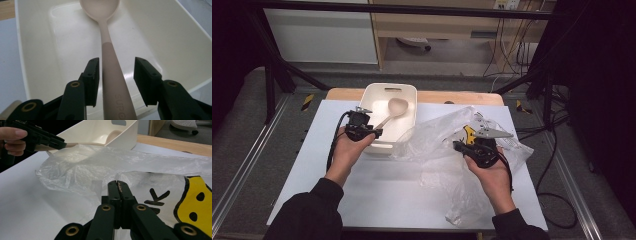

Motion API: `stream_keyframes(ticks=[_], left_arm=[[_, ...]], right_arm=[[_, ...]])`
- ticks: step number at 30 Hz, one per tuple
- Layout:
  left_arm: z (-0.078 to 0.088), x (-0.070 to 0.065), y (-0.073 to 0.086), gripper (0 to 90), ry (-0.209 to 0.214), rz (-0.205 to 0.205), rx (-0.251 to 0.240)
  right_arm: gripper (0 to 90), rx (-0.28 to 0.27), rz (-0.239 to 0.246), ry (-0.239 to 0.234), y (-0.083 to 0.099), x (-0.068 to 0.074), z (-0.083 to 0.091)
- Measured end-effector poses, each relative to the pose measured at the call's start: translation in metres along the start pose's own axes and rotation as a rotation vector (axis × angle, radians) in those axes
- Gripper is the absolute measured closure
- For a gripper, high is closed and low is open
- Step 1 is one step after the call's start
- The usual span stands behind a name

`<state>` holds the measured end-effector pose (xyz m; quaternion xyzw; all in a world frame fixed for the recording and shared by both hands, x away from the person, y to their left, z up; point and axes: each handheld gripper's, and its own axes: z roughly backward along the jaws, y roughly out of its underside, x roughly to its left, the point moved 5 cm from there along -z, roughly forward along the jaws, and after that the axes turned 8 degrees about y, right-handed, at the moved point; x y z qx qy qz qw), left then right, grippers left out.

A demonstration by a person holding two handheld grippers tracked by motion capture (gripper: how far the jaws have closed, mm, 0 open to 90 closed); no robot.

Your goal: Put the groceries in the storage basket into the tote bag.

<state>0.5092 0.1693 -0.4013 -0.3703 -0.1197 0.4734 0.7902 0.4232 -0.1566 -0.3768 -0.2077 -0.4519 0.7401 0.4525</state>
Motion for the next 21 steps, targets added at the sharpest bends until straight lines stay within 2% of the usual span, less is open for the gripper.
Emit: stream_keyframes(ticks=[10, 15, 18, 21], left_arm=[[-0.0083, 0.0028, 0.0024, 62.4, 0.008, 0.017, 0.023], [-0.0100, 0.0054, 0.0030, 66.8, 0.009, 0.041, 0.009], [-0.0094, 0.0058, 0.0031, 68.1, -0.017, 0.024, 0.010], [-0.0082, 0.0071, 0.0034, 68.3, -0.015, 0.035, -0.003]], right_arm=[[90.0, -0.003, 0.000, 0.001, -0.0003, -0.0010, 0.0004], [90.0, -0.002, 0.001, 0.001, -0.0001, -0.0013, 0.0003], [90.0, 0.002, 0.002, 0.001, 0.0002, -0.0009, 0.0003], [90.0, 0.003, 0.003, 0.001, 0.0003, -0.0009, 0.0003]])
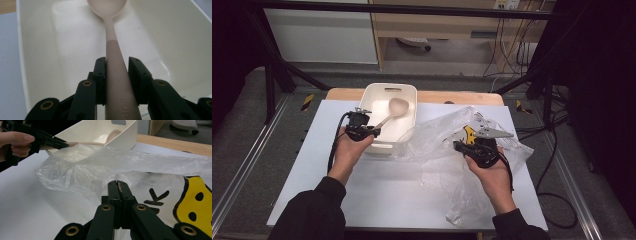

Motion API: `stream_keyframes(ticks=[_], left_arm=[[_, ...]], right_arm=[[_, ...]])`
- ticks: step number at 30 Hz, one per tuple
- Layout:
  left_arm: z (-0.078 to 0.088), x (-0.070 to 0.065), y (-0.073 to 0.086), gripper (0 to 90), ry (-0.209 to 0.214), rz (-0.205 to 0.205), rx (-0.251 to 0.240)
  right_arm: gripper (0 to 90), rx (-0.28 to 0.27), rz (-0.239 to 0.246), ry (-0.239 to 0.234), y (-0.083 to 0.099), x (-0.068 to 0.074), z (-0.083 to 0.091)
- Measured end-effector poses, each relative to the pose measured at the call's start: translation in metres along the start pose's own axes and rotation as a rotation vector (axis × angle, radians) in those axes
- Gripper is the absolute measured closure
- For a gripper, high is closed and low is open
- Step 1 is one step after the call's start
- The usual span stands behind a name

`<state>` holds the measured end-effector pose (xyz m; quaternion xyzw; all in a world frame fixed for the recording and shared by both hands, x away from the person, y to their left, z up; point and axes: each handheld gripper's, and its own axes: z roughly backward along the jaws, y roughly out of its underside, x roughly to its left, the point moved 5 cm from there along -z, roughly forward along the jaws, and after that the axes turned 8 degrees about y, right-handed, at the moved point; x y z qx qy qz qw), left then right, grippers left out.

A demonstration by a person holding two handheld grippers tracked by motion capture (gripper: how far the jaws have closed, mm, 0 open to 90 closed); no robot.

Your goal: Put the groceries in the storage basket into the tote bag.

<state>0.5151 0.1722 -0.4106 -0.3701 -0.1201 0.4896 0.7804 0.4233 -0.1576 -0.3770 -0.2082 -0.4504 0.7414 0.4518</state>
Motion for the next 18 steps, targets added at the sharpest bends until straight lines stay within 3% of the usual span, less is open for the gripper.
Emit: stream_keyframes(ticks=[5, 12, 18], left_arm=[[0.003, 0.000, 0.000, 68.5, 0.007, 0.015, -0.014], [0.012, 0.001, 0.001, 68.6, 0.003, -0.003, -0.022], [0.026, 0.002, 0.000, 68.7, 0.008, -0.010, -0.077]], right_arm=[[90.0, -0.004, 0.002, 0.003, 0.000, -0.001, 0.000], [90.0, -0.004, 0.002, 0.003, 0.000, -0.001, 0.001], [90.0, -0.003, 0.004, 0.003, 0.000, 0.000, 0.001]])
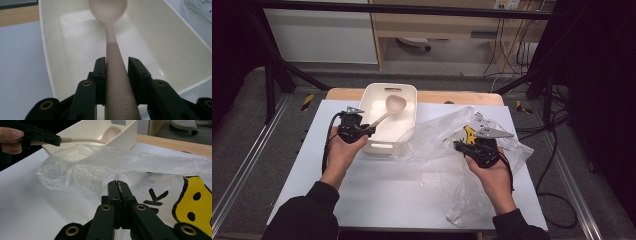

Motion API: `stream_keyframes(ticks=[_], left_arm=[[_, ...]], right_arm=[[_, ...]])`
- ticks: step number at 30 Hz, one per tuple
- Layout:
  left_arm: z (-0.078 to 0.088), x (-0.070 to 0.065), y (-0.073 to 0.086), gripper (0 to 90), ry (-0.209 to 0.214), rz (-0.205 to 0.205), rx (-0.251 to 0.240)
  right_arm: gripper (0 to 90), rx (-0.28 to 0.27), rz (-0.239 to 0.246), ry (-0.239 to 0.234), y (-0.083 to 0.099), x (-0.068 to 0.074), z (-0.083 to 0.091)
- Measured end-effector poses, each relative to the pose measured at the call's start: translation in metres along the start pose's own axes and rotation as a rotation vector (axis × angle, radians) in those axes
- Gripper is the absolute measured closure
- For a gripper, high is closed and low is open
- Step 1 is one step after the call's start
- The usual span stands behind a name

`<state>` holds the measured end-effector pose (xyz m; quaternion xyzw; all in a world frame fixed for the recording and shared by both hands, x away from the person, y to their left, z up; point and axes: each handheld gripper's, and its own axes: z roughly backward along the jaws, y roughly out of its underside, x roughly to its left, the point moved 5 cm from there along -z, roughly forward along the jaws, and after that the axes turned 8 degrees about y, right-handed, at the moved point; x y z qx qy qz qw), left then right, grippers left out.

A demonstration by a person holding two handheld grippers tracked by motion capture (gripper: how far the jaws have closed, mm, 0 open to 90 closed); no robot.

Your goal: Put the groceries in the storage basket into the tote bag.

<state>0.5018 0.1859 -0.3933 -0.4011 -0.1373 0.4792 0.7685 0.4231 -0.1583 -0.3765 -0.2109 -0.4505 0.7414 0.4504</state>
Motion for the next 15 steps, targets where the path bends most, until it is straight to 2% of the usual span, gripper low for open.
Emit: stream_keyframes(ticks=[4, 10, 15], left_arm=[[0.016, 0.000, -0.001, 68.7, 0.020, -0.008, -0.051], [0.041, -0.003, 0.007, 68.7, 0.058, -0.039, -0.078], [0.060, -0.006, 0.016, 68.7, 0.092, -0.049, -0.103]], right_arm=[[90.0, 0.000, -0.003, 0.002, 0.000, 0.000, 0.000], [90.0, 0.012, 0.006, -0.004, 0.001, 0.002, -0.002], [90.0, 0.022, 0.009, -0.001, 0.002, 0.002, -0.005]])
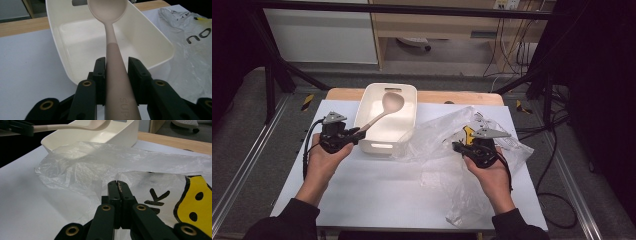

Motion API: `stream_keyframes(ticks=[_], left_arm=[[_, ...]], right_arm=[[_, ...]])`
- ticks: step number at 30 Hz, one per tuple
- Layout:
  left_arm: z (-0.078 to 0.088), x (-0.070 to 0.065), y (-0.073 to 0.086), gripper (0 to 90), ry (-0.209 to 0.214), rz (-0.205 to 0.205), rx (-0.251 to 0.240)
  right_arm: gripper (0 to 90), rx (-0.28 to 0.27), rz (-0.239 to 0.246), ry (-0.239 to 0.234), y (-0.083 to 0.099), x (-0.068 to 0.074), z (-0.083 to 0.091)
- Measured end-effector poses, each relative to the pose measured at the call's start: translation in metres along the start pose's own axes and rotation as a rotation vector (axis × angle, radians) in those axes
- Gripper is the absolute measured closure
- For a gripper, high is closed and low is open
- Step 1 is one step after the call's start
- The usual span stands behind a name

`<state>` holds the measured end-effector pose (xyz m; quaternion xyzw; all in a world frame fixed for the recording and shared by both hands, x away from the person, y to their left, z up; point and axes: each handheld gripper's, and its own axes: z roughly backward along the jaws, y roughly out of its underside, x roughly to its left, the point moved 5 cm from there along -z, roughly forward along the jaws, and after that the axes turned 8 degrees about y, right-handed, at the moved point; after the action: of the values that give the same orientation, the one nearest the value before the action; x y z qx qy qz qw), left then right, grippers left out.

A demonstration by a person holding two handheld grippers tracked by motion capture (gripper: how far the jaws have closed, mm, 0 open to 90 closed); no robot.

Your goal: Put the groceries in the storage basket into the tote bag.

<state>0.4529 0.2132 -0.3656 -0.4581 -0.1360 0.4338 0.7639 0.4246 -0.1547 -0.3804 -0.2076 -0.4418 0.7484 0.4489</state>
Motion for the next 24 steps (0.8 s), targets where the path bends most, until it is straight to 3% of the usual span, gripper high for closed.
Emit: stream_keyframes(ticks=[9, 18, 24], left_arm=[[0.030, -0.016, -0.001, 68.7, 0.041, -0.046, -0.019], [0.033, -0.020, 0.002, 68.7, 0.049, -0.070, -0.004], [0.036, -0.025, 0.006, 68.7, 0.062, -0.078, -0.002]], right_arm=[[90.0, 0.013, -0.012, 0.013, -0.006, -0.006, -0.007], [90.0, 0.005, -0.047, 0.045, -0.006, -0.024, -0.010], [90.0, 0.021, -0.052, 0.058, -0.005, -0.029, -0.017]])
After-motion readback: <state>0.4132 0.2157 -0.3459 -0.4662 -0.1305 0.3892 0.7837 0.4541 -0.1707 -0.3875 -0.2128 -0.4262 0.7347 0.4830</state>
